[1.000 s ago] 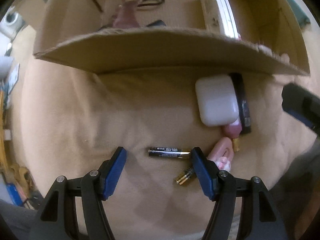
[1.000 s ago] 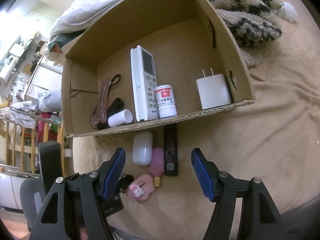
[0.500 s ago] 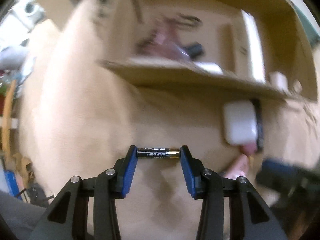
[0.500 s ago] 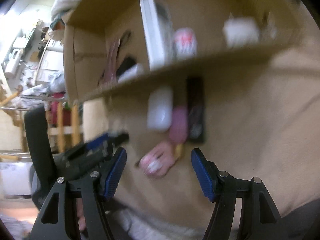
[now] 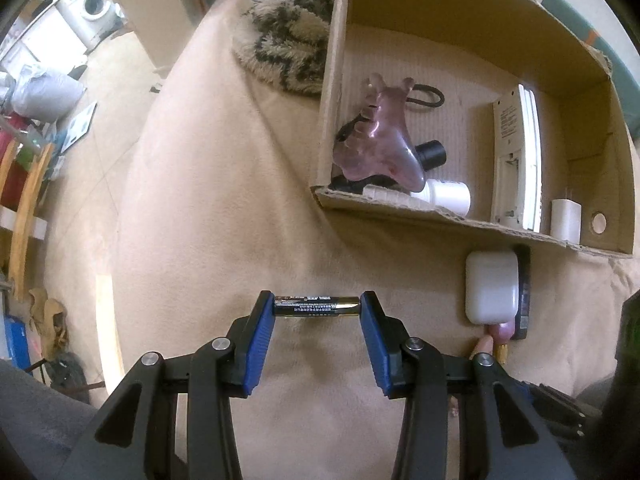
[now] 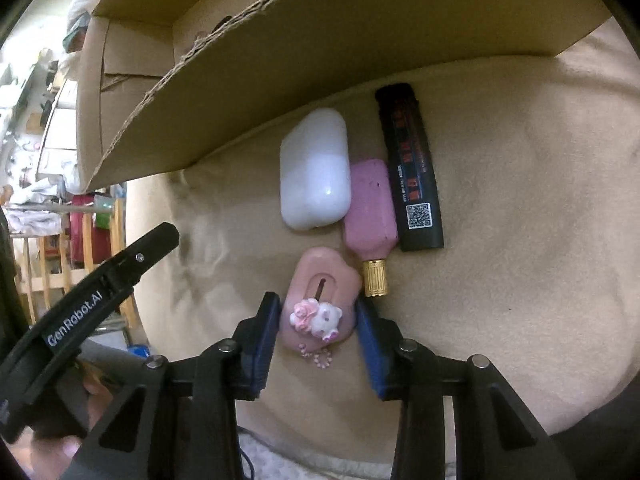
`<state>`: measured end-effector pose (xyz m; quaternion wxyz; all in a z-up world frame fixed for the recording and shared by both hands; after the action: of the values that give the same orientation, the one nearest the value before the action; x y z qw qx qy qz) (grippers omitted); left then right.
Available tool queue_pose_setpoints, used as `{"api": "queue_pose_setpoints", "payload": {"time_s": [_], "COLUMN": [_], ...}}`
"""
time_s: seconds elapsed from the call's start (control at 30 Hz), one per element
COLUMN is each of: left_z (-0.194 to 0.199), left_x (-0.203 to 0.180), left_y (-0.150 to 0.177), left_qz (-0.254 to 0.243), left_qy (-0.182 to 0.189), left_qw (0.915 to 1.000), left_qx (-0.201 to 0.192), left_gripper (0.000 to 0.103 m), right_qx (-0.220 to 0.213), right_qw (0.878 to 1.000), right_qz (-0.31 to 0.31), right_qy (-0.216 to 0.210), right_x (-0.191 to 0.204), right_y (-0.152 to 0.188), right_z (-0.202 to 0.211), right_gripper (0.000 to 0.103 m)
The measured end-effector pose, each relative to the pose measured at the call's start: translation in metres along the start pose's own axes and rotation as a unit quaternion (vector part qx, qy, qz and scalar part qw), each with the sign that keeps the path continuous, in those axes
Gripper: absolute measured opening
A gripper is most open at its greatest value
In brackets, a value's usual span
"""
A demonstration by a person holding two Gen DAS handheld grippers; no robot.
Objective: Organize rigid objects
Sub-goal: 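Grasp an AA battery with left gripper while right grasps the pink bunny keychain, then carry battery and keychain into the box and open both grippers to release them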
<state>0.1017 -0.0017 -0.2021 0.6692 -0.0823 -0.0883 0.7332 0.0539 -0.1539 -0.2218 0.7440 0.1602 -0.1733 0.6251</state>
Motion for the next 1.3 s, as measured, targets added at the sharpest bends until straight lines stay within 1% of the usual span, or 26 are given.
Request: {"api": "queue_pose_setpoints", "payload": {"time_s": [0.23,0.37,0.5,0.67,0.73,0.87,0.97,1.17,1.3], "left_z": [0.005,0.008,0.010,0.017,0.023,0.036,0.047,0.069,0.082], "left_x": [0.001,0.003,0.001,0.004,0.006,0.008,0.010,0.012,0.014], "left_y": [-0.001,0.001,0.003,0.005,0.005,0.002,-0.001,-0.007,-0.016], "left_qz": [0.004,0.006,0.003,0.004,0.008,0.011,0.012,0.020,0.031], "left_qy": [0.000,-0.003,-0.010,-0.016,-0.016,-0.022,-0.031,-0.037,-0.022], "left_qw": [1.0000,1.0000,0.9999,0.9998,0.9996,0.9982,0.9964,0.9921,0.9899], "left_qx": [-0.003,-0.003,0.000,-0.014,-0.024,-0.054,-0.078,-0.118,-0.137], "left_gripper": [0.040,0.040,0.040,0.040,0.040,0.040,0.040,0.040,0.040], "right_qx": [-0.015,-0.022,-0.037,-0.073,-0.093,-0.142,-0.164,-0.208,-0.234], "right_qw": [1.000,0.998,0.997,0.994,0.991,0.984,0.979,0.966,0.957], "right_qz": [0.023,0.051,0.061,0.085,0.092,0.109,0.118,0.154,0.171], "right_qy": [0.003,0.018,0.009,-0.007,-0.020,-0.021,-0.030,-0.021,-0.024], "right_x": [0.004,0.006,0.004,0.000,0.001,0.003,0.005,0.009,0.016], "right_y": [0.009,0.016,0.014,0.006,0.002,-0.007,-0.015,-0.031,-0.044], "right_z": [0.020,0.029,0.046,0.077,0.088,0.112,0.124,0.150,0.159], "right_gripper": [0.040,0.040,0.040,0.040,0.040,0.040,0.040,0.040,0.040]}}
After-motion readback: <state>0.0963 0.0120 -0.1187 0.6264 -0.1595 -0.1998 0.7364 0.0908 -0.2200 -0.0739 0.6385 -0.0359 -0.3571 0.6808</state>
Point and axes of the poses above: each gripper's, at about its wrist camera, not at the fingertips, and z roughly against the way its jaws point, x to its left, y to its underside, the point moved 5 cm from there along -z, roughly the way its jaws point
